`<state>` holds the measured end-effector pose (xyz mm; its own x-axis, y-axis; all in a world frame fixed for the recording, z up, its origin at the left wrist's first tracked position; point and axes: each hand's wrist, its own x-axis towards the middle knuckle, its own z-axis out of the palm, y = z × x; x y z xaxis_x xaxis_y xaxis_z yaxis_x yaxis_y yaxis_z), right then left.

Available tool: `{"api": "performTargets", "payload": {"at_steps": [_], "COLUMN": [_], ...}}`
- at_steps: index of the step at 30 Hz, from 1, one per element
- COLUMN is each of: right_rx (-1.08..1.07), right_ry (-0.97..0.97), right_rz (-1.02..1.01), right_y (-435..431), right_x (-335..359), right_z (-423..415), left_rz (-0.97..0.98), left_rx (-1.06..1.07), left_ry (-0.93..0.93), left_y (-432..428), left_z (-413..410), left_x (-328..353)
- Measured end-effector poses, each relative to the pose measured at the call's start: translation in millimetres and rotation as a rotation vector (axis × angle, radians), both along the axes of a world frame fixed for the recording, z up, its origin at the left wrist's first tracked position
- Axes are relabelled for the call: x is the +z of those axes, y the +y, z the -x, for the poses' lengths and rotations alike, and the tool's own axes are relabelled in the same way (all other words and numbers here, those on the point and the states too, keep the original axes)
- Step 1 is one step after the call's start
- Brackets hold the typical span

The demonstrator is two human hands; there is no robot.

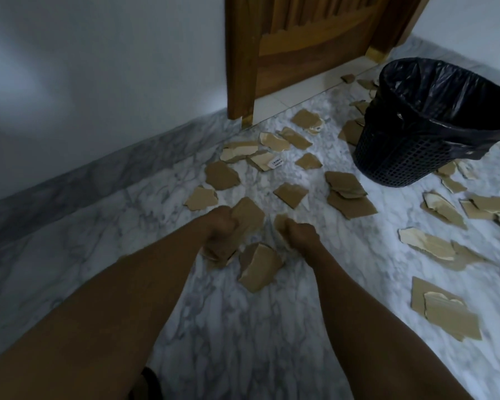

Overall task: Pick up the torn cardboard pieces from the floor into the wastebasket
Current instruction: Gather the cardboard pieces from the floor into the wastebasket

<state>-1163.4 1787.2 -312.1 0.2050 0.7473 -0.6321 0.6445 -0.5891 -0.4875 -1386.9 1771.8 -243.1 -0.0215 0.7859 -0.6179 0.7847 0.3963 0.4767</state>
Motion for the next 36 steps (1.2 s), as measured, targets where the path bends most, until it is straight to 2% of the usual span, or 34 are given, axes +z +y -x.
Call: {"api": "performTargets", "payload": {"at_steps": [2,4,5,8,10,13,15,18,20,23,26,29,31,34,36], "right_rx": [0.256,0.319,0.324,0.346,0.388,0.425,0.365,0.272,0.295,0.406,0.397,0.207,0.106,0.154,0.216], "right_ry": [-0.102,-0.107,-0.119,-0.157,-0.172,-0.193,-0.163,-0.069,-0.079,-0.135,0.018,0.213,0.311,0.305,0.303], "right_rz": [0.106,0.148,0.139,0.070,0.040,-0.006,-0.012,0.006,0.032,0.106,0.108,0.092,0.089,0.106,0.137], "right_y": [-18.3,-44.8,-55.8,-70.4,-74.1,-76.5,-75.9,-71.3,-64.9,-55.3,-49.0,-38.5,-28.8,-15.0,-12.1], "right_x": [18.2,56.8,64.4,59.2,53.9,44.7,37.2,31.7,27.2,23.7,31.5,50.3,64.6,78.2,81.8], "right_z": [15.9,35.7,42.1,52.6,59.5,61.1,55.7,45.5,41.2,37.7,32.4,26.1,28.2,40.7,53.9], "left_rz": [0.111,0.158,0.117,-0.044,-0.081,-0.048,-0.016,0.051,0.058,0.048,0.036,0.016,0.061,0.246,0.304], "left_rx": [-0.163,-0.287,-0.299,-0.289,-0.217,-0.113,-0.068,-0.080,-0.089,-0.119,-0.051,0.122,0.157,0.135,0.049], "left_ry": [0.214,0.364,0.384,0.360,0.338,0.308,0.291,0.395,0.411,0.337,0.241,0.160,0.160,0.203,0.299], "left_y": [-10.2,-20.3,-22.8,-33.2,-37.6,-37.7,-38.9,-40.2,-39.6,-35.4,-27.7,-22.4,-23.9,-32.4,-45.4], "left_z": [7.8,12.0,13.2,11.6,9.6,9.6,8.5,3.6,1.4,8.8,25.9,56.7,83.2,122.9,135.7], "left_x": [-15.1,-33.5,-44.6,-50.7,-45.6,-45.7,-44.1,-37.4,-35.3,-36.2,-22.1,-0.9,12.8,17.4,13.5]}}
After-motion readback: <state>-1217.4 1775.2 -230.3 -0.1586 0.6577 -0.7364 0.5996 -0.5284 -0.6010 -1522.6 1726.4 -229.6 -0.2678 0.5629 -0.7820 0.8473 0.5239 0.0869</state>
